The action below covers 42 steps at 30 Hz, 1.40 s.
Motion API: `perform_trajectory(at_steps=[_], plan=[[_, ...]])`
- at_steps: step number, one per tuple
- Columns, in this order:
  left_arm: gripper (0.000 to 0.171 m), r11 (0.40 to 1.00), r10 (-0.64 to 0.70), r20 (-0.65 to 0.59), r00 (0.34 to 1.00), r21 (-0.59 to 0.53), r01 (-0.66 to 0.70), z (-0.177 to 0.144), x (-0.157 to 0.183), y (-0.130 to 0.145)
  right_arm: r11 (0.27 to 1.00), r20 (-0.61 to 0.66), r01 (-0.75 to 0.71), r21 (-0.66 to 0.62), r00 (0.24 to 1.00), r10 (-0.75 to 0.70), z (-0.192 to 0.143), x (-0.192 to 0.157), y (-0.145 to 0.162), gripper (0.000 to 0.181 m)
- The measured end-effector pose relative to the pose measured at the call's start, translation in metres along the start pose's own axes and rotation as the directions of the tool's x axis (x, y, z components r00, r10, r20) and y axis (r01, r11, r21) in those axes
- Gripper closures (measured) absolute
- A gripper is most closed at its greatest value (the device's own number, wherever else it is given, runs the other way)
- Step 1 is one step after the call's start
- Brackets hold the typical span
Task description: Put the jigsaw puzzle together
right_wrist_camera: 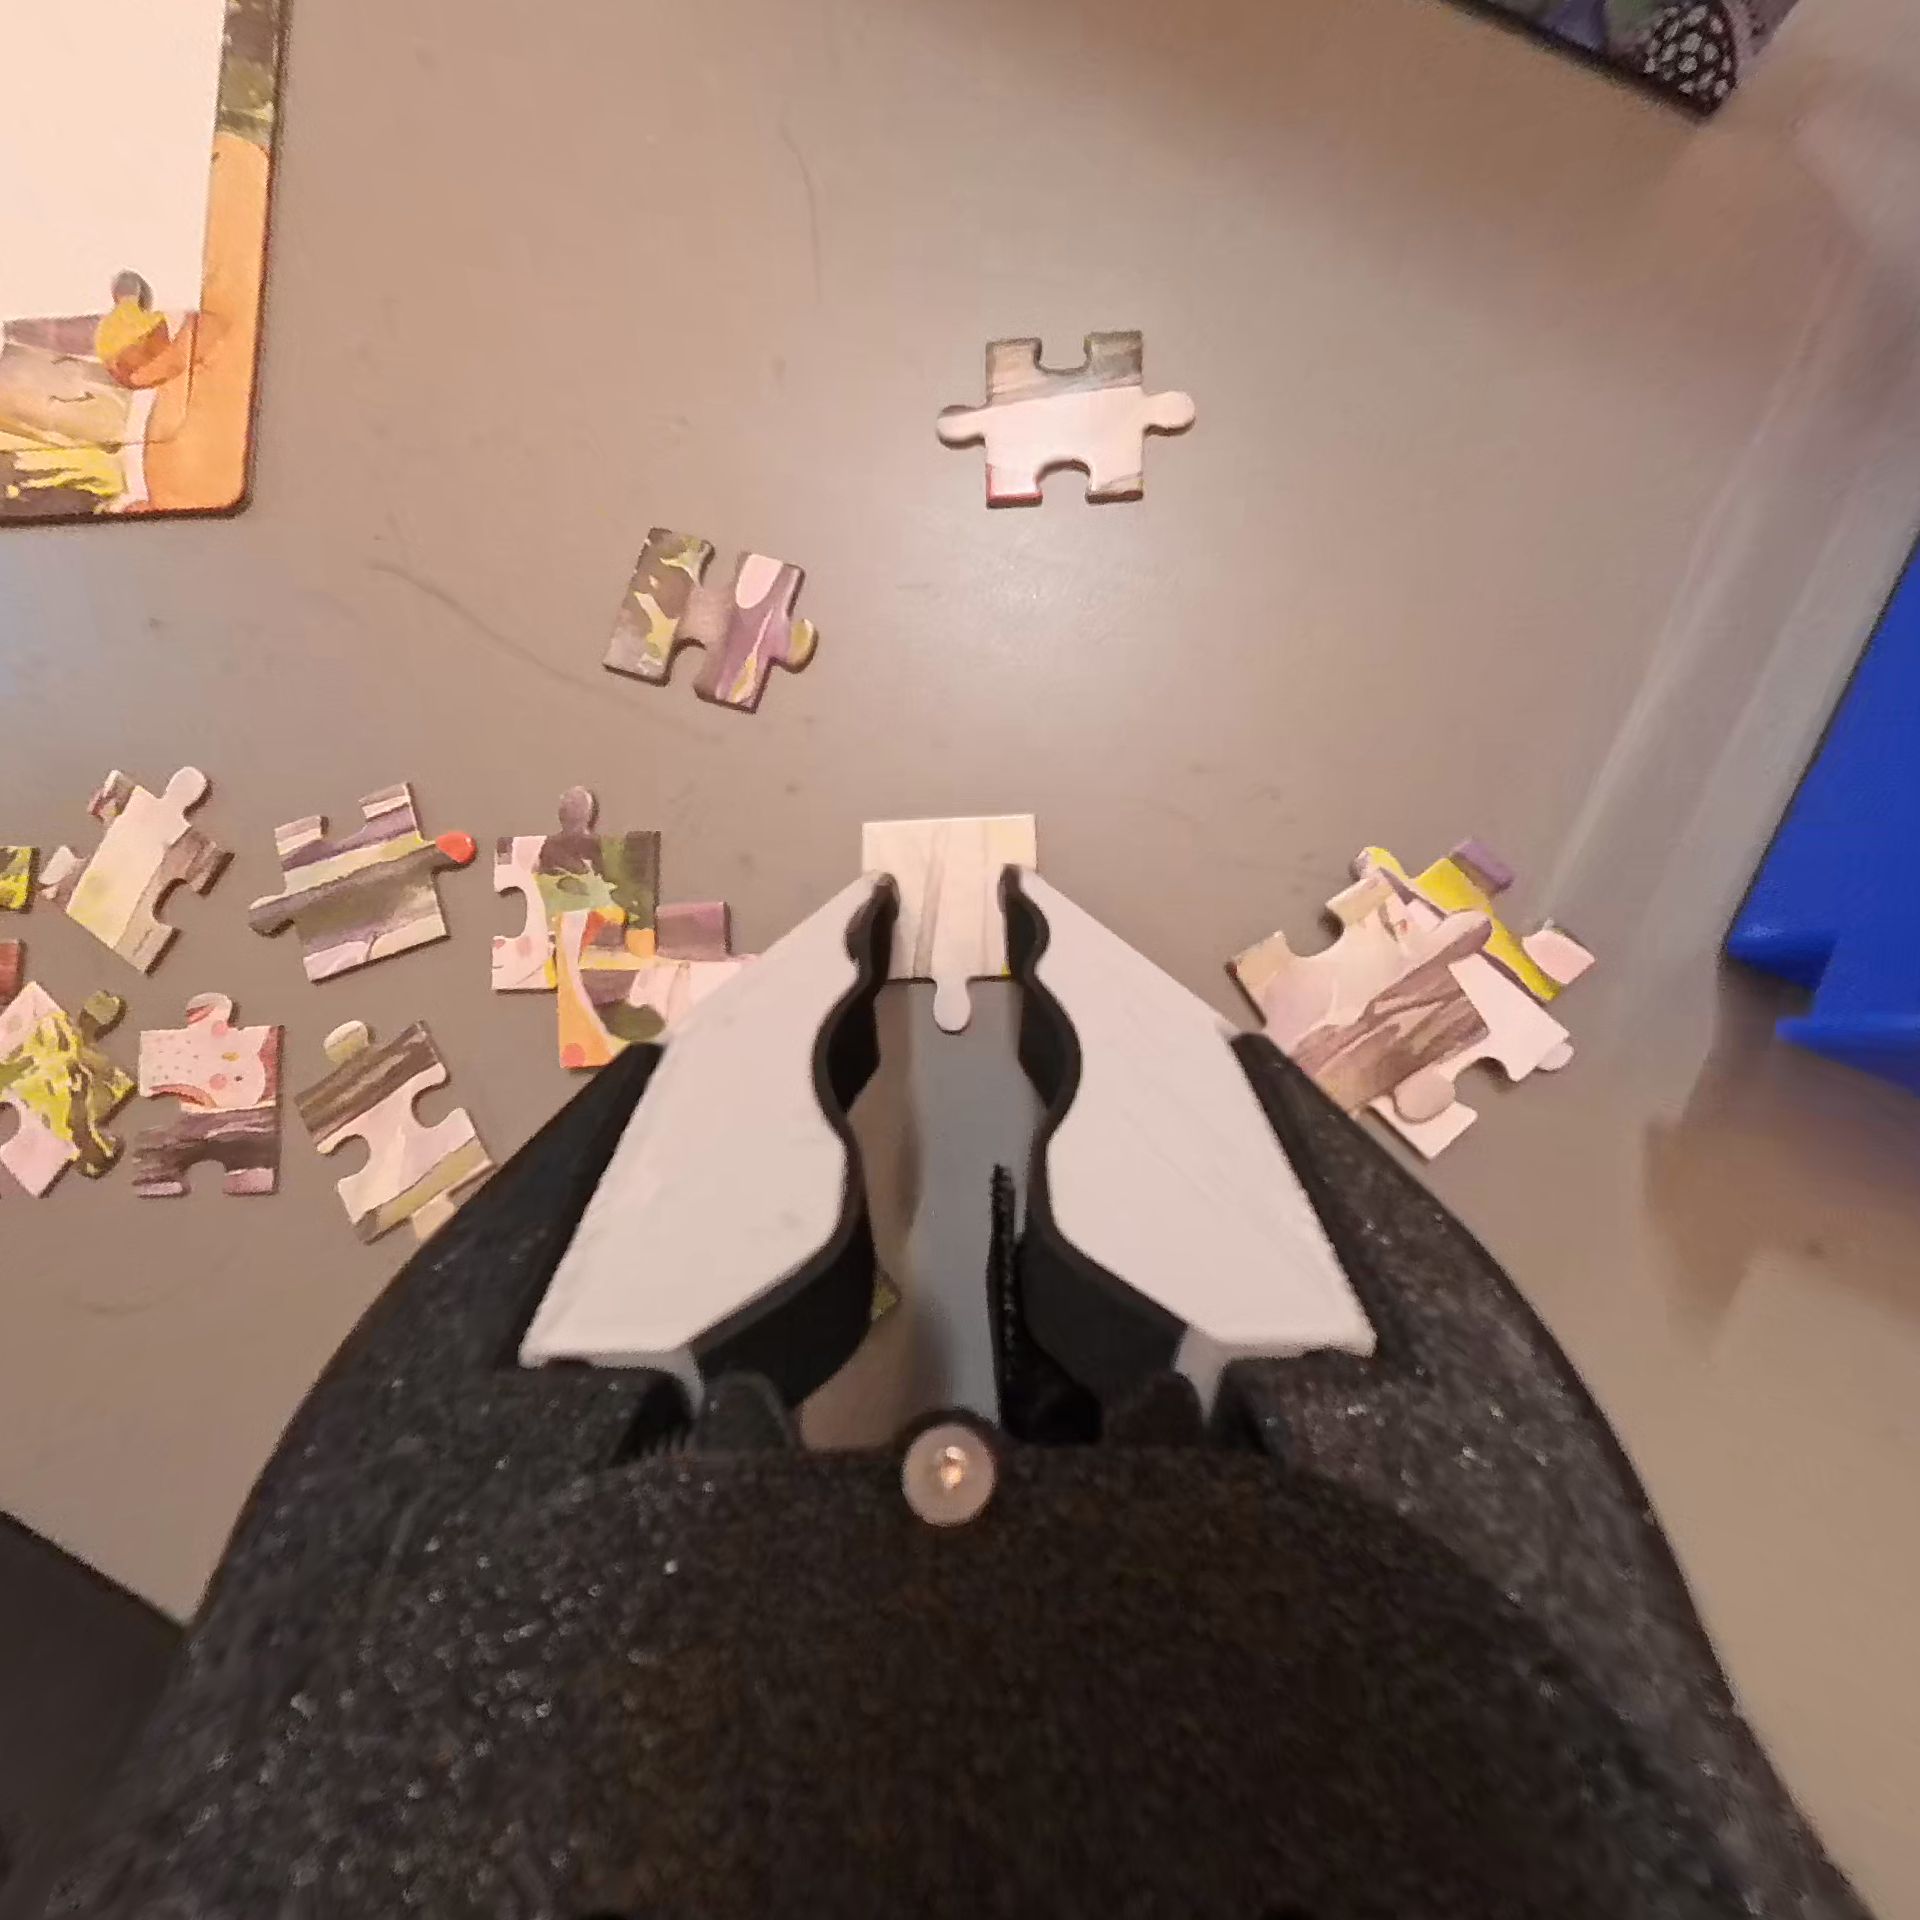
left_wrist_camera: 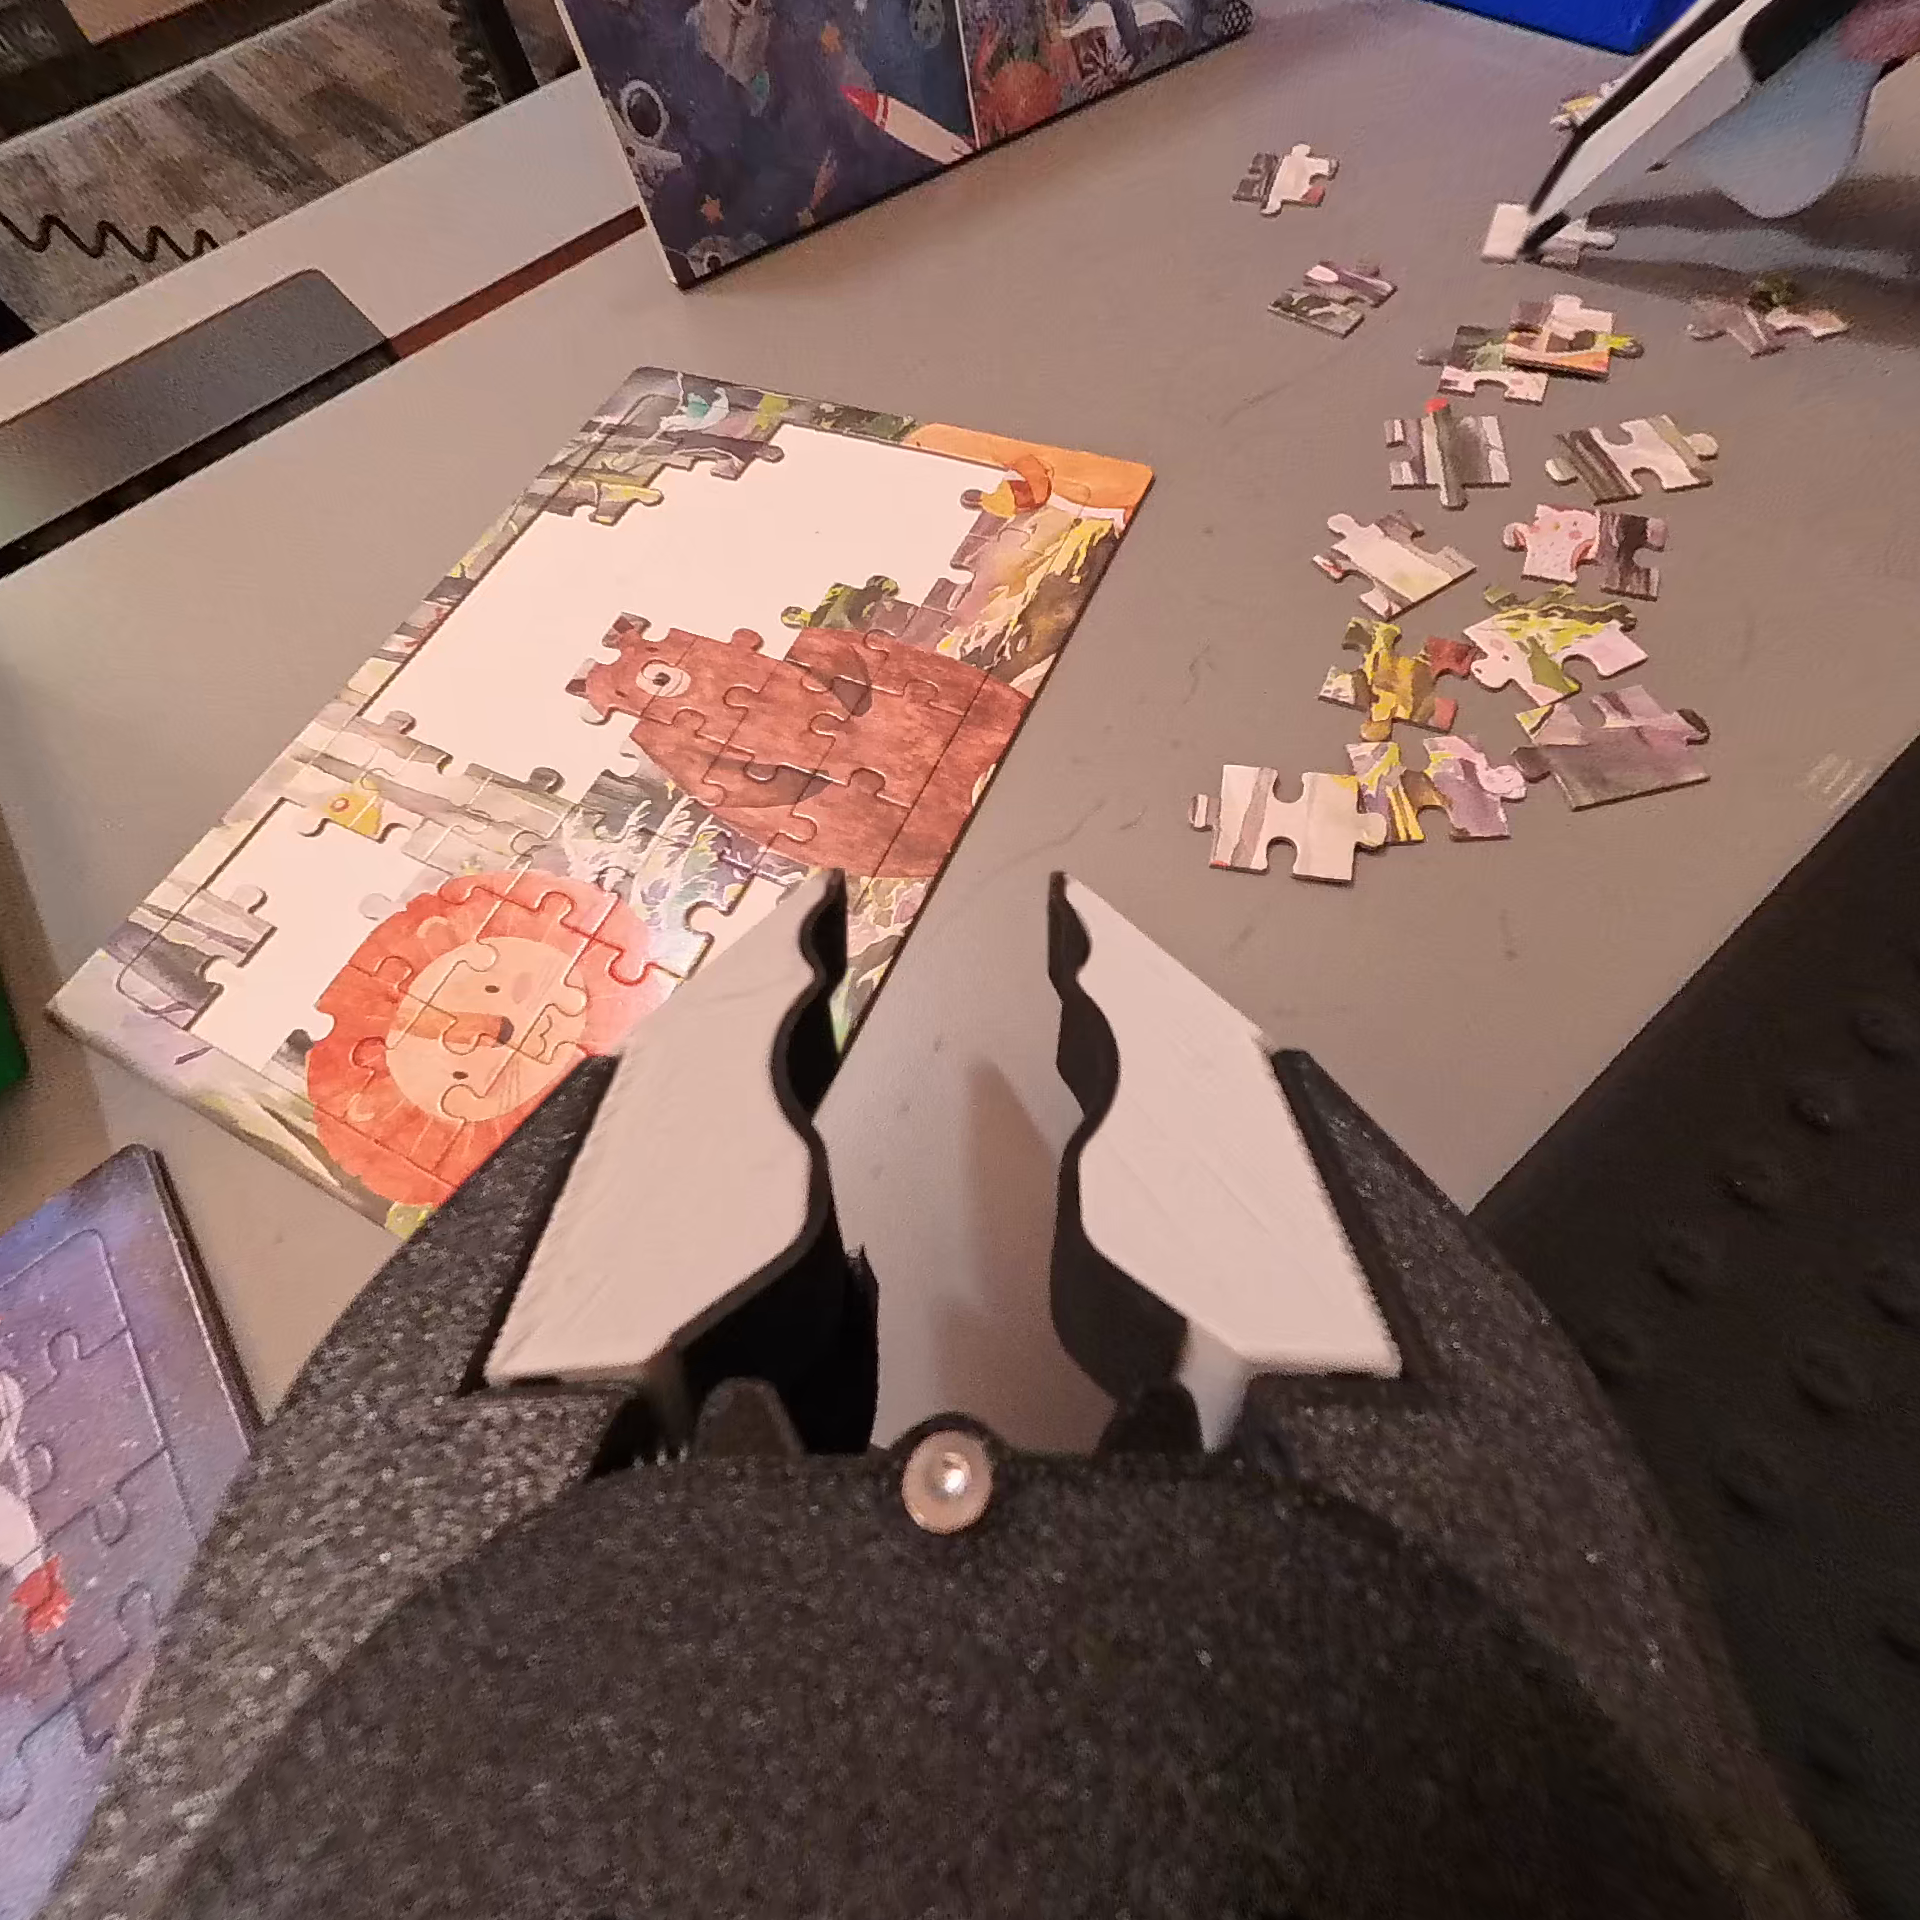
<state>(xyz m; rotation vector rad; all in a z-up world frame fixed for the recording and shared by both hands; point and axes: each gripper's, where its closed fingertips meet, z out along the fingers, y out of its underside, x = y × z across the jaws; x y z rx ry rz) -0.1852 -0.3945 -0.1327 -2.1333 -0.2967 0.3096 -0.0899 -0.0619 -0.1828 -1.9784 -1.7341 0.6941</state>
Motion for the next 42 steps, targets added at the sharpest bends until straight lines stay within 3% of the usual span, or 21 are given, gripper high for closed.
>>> perform_trajectory(at_steps=[2,5,9,12,17,23,29,31,37,42], plan=[[0.133,1.000,0.006,-0.005,1.000,-0.005,-0.006,0.001,0.001,0.001,0.998,-0.001,-0.017,0.053,1.000,0.017,-0.007,-0.003,-0.008,0.139],[0.133,1.000,0.016,-0.004,1.000,-0.009,-0.016,0.002,0.002,0.002,0.989,0.111,0.059,0.135,0.991,-0.074,-0.020,-0.039,-0.022,0.151],[0.133,0.999,0.033,-0.005,0.999,-0.014,-0.033,0.002,0.005,0.003,0.964,0.242,0.259,0.058,0.933,-0.266,-0.013,-0.089,-0.001,0.147],[0.133,0.999,0.045,-0.001,0.999,-0.014,-0.045,0.001,0.006,0.003,0.947,0.216,0.321,-0.005,0.925,-0.312,-0.003,-0.090,0.013,0.148],[0.133,0.999,0.043,-0.002,0.999,-0.007,-0.043,0.000,0.006,0.002,0.973,0.220,0.230,-0.028,0.951,-0.218,-0.013,-0.067,0.022,0.147],[0.133,0.998,0.058,-0.007,0.998,-0.033,-0.058,0.004,0.008,0.006,0.971,0.200,0.239,0.012,0.951,-0.237,-0.025,-0.068,0.021,0.148],[0.133,0.995,0.080,-0.022,0.997,-0.057,-0.081,0.007,0.012,0.008,0.949,0.415,0.313,0.047,0.858,-0.303,-0.032,-0.141,0.029,0.149],[0.133,0.994,0.087,-0.052,0.995,-0.065,-0.091,0.010,0.019,0.006,0.922,0.388,0.384,0.048,0.843,-0.372,-0.031,-0.152,0.036,0.151],[0.133,0.990,0.127,-0.190,0.974,-0.028,-0.135,0.020,0.060,-0.011,0.903,0.360,0.419,0.097,0.831,-0.425,-0.026,-0.179,0.036,0.148],[0.134,0.980,0.184,-0.215,0.959,-0.038,-0.196,0.026,0.078,-0.011,0.876,0.374,0.479,0.060,0.803,-0.464,-0.009,-0.187,0.040,0.146]])
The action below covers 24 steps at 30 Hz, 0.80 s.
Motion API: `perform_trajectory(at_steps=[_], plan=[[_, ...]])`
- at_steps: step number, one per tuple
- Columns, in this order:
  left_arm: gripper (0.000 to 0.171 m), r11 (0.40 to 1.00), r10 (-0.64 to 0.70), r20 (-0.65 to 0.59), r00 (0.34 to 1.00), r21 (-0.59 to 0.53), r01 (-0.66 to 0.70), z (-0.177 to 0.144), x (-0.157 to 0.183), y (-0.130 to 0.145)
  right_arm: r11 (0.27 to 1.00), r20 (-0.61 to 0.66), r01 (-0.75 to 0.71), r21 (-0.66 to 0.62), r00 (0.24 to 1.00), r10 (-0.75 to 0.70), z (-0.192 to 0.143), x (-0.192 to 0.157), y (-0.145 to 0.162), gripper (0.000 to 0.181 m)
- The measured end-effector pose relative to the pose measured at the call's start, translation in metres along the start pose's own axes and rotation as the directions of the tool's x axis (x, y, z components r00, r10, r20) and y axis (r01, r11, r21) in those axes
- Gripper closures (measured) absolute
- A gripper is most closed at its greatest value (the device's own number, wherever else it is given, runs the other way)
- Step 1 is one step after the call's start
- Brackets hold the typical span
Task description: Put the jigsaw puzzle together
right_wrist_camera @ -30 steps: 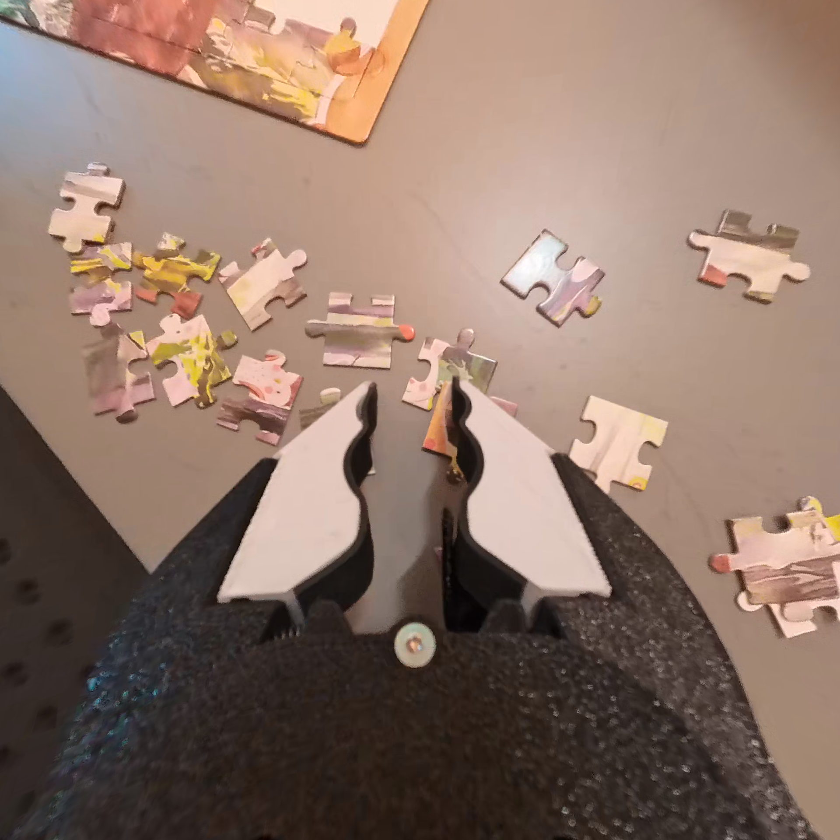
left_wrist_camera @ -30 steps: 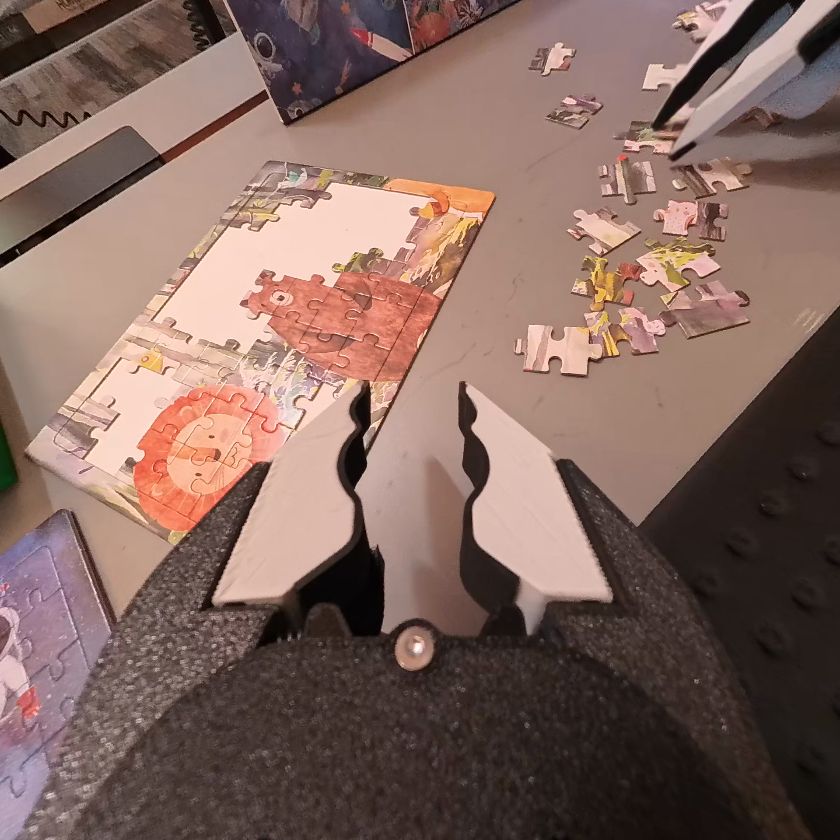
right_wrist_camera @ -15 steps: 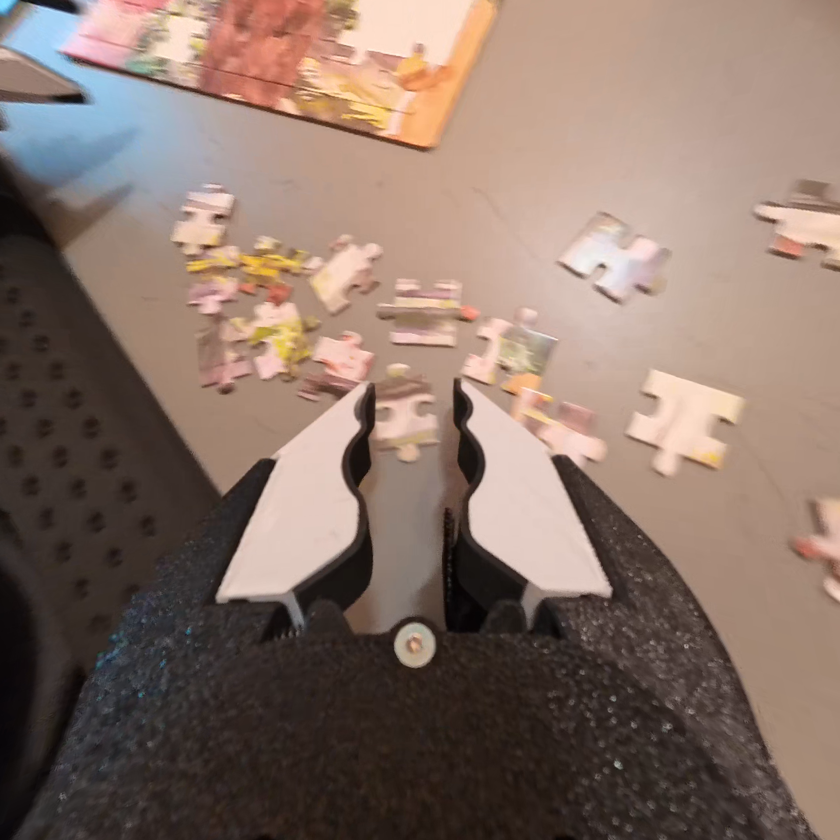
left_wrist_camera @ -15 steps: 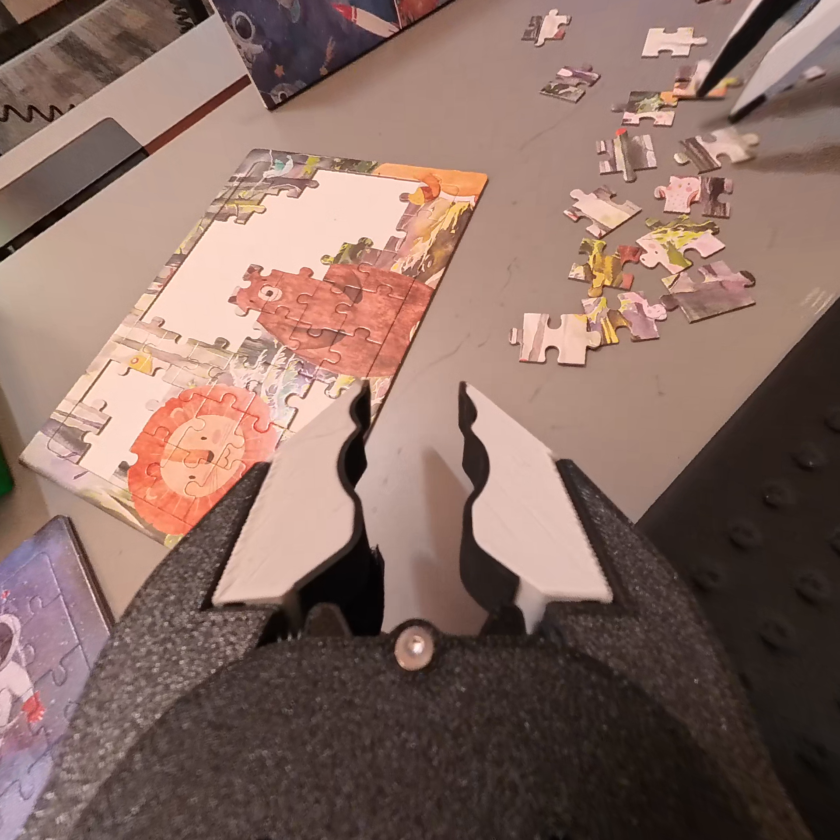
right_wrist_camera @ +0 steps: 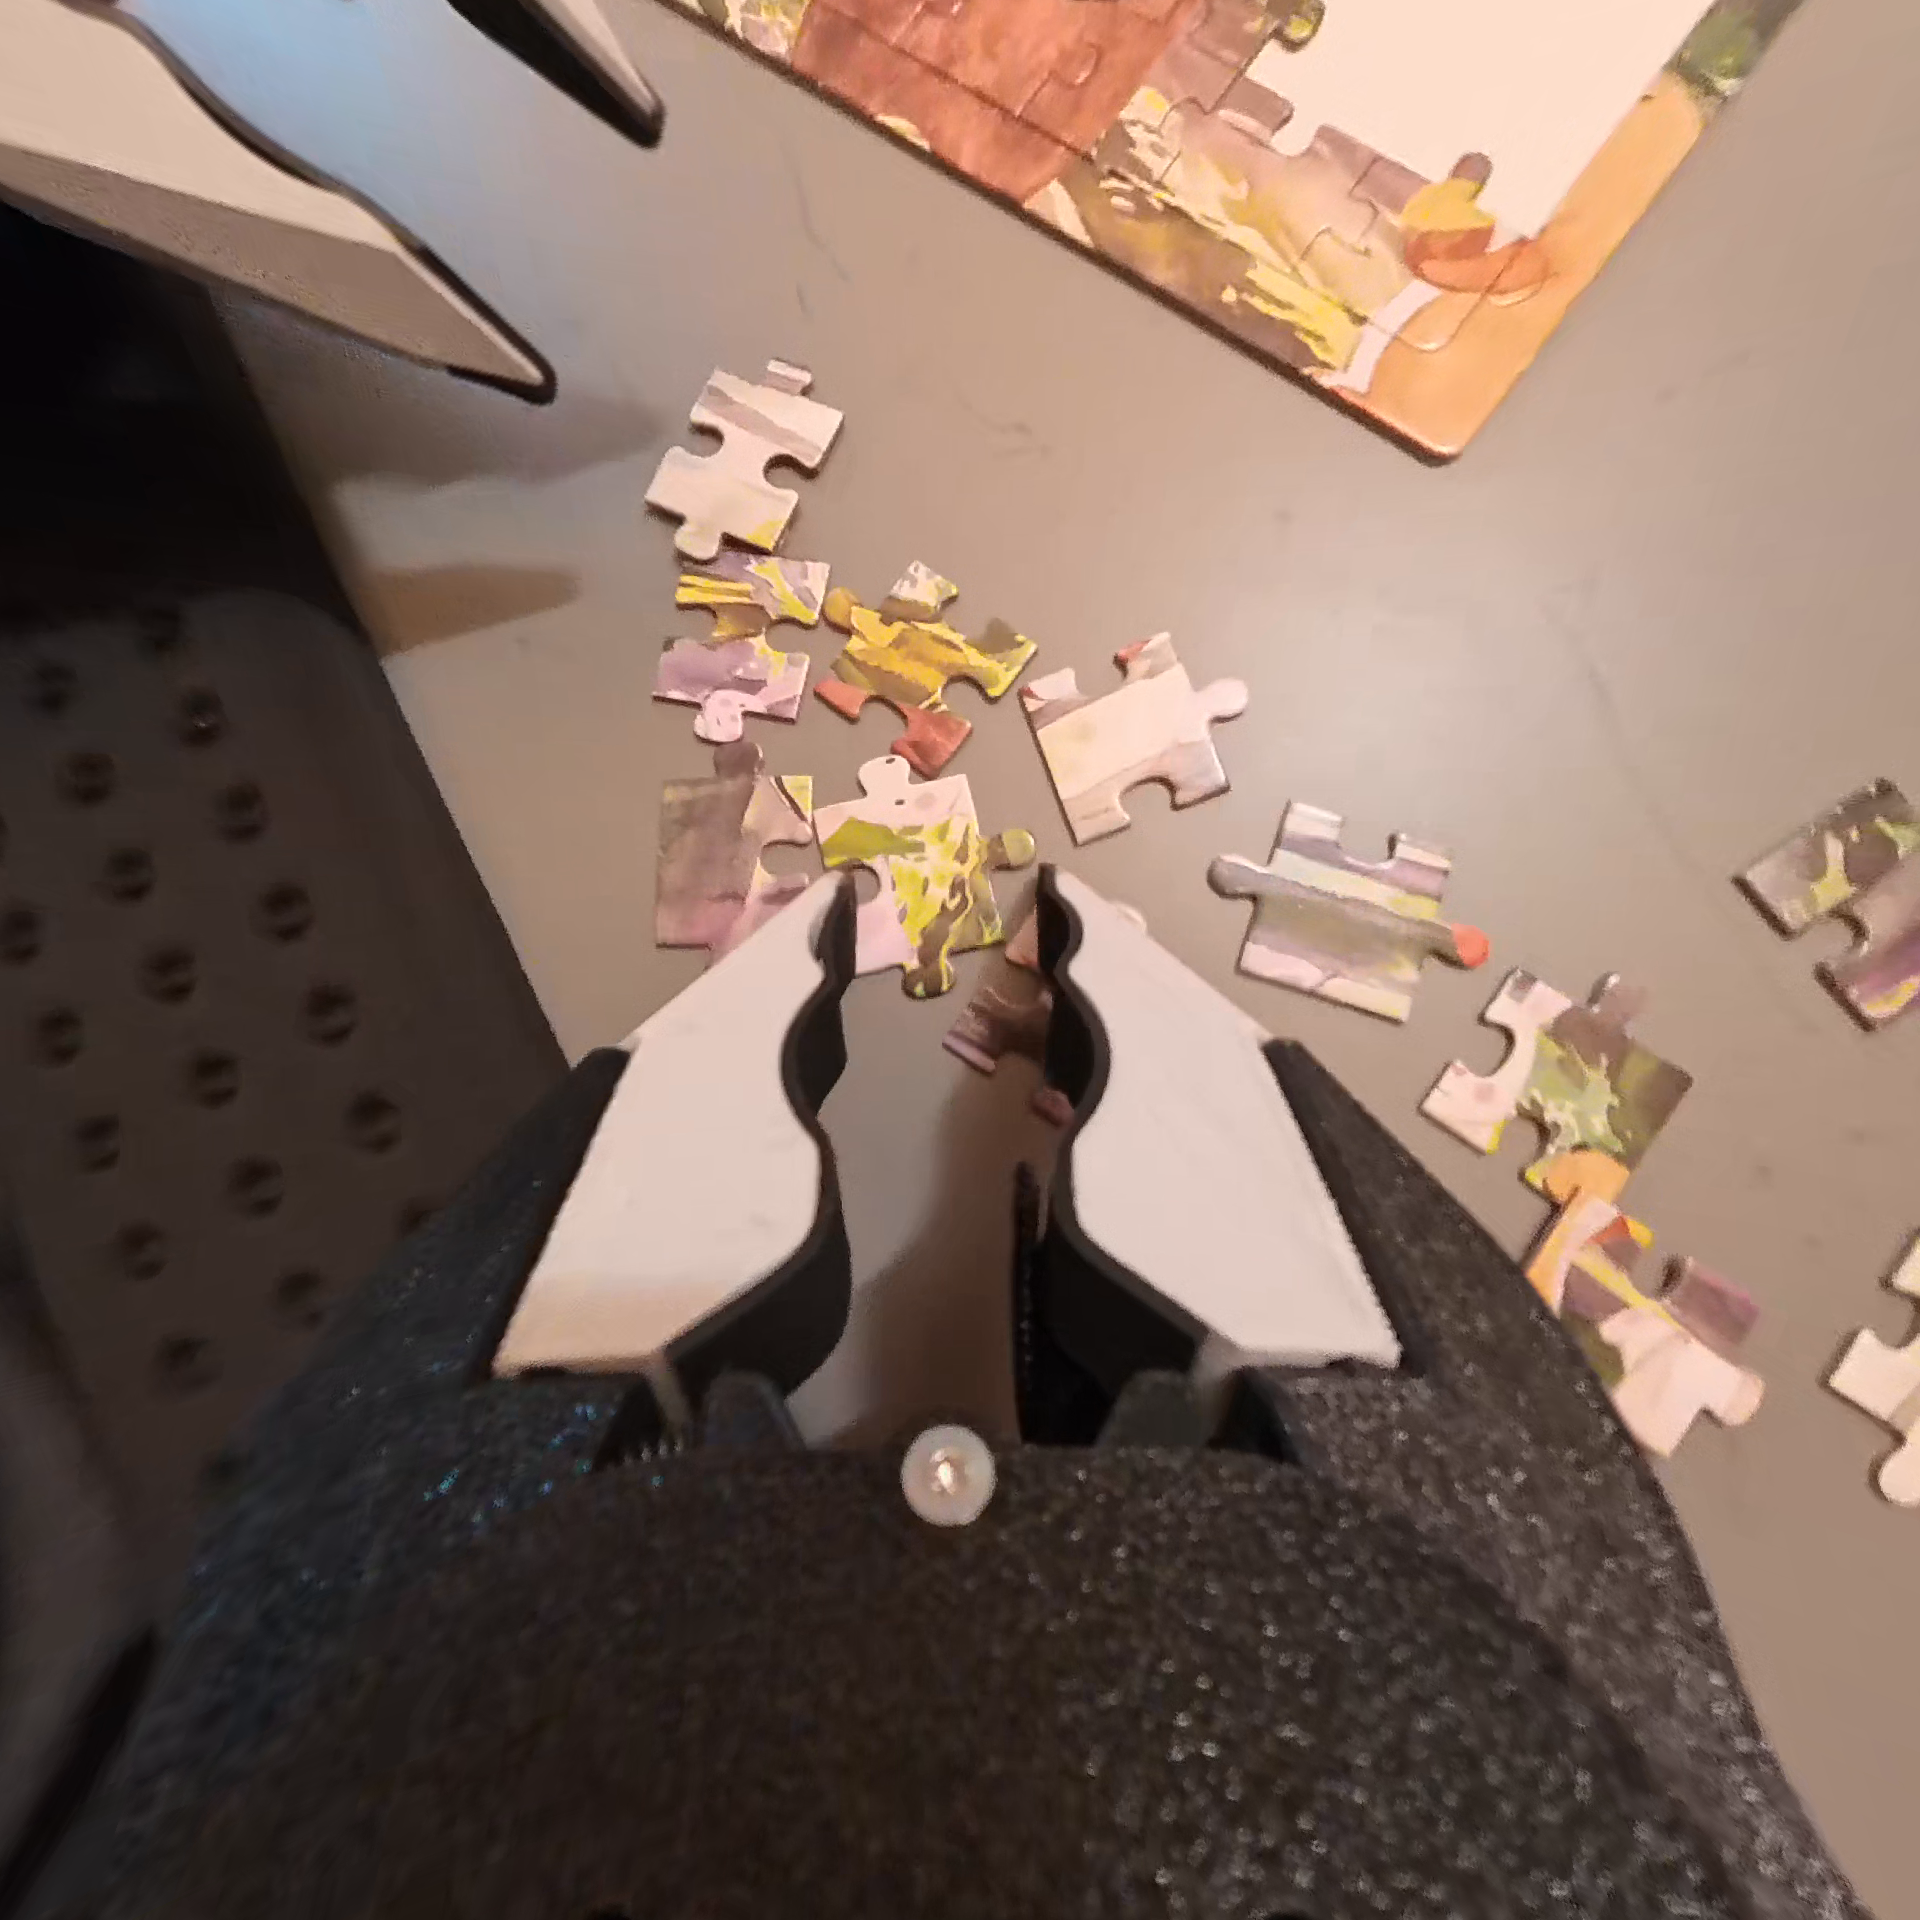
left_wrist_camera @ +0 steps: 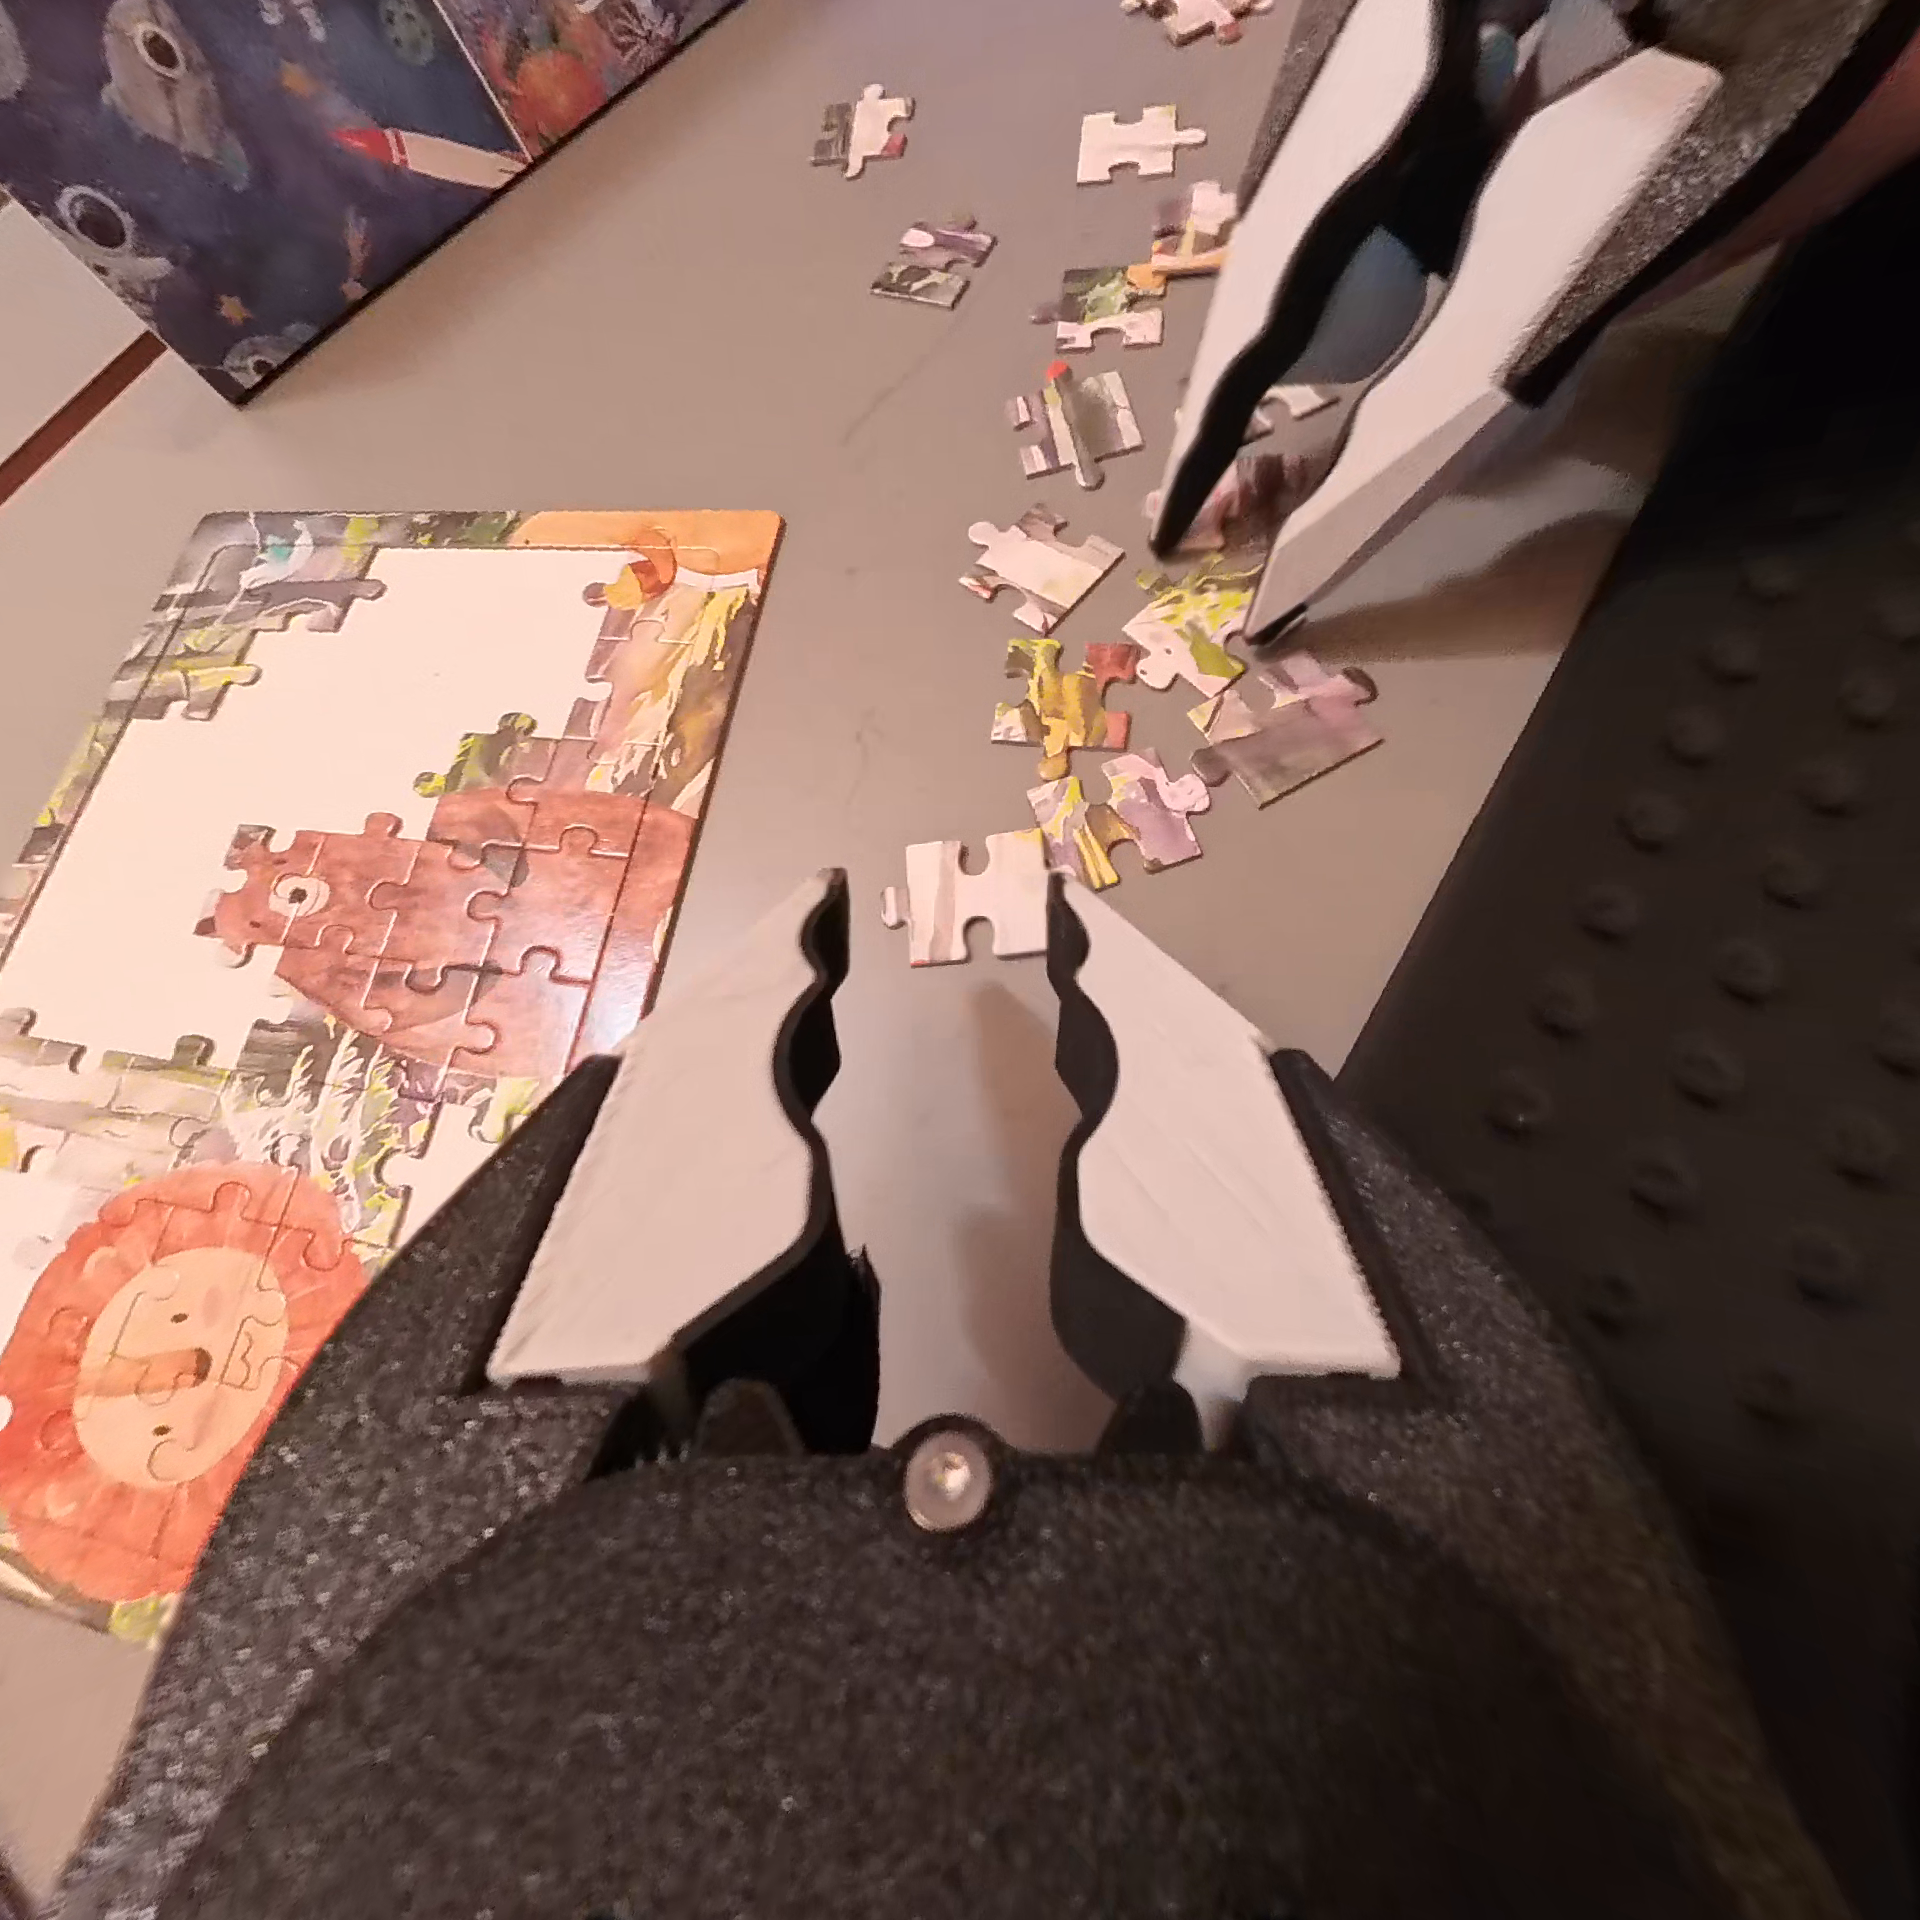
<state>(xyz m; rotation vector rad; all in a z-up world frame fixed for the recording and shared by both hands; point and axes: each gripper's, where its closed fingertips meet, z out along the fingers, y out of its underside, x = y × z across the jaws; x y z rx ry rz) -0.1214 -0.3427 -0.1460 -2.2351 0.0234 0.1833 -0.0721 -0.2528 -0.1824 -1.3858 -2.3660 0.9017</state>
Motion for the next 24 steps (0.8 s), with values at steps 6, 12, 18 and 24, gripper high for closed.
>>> perform_trajectory(at_steps=[6,12,18,24], plan=[[0.135,1.000,-0.017,0.004,1.000,0.013,0.016,-0.006,0.002,-0.001,0.995,-0.016,0.072,-0.069,0.997,-0.073,0.004,0.002,-0.001,0.151],[0.135,1.000,-0.025,0.016,1.000,0.019,0.025,-0.010,-0.001,0.001,0.992,-0.043,0.080,-0.101,0.996,-0.084,0.003,0.000,-0.001,0.153],[0.136,0.999,-0.033,0.016,0.999,0.031,0.032,-0.012,-0.002,0.000,0.995,-0.039,0.059,-0.083,0.997,-0.063,0.003,0.000,-0.001,0.161],[0.136,0.998,-0.037,0.021,0.999,0.044,0.037,-0.016,-0.001,-0.003,0.999,-0.027,0.008,0.038,1.000,-0.007,-0.005,0.003,-0.022,0.161]])
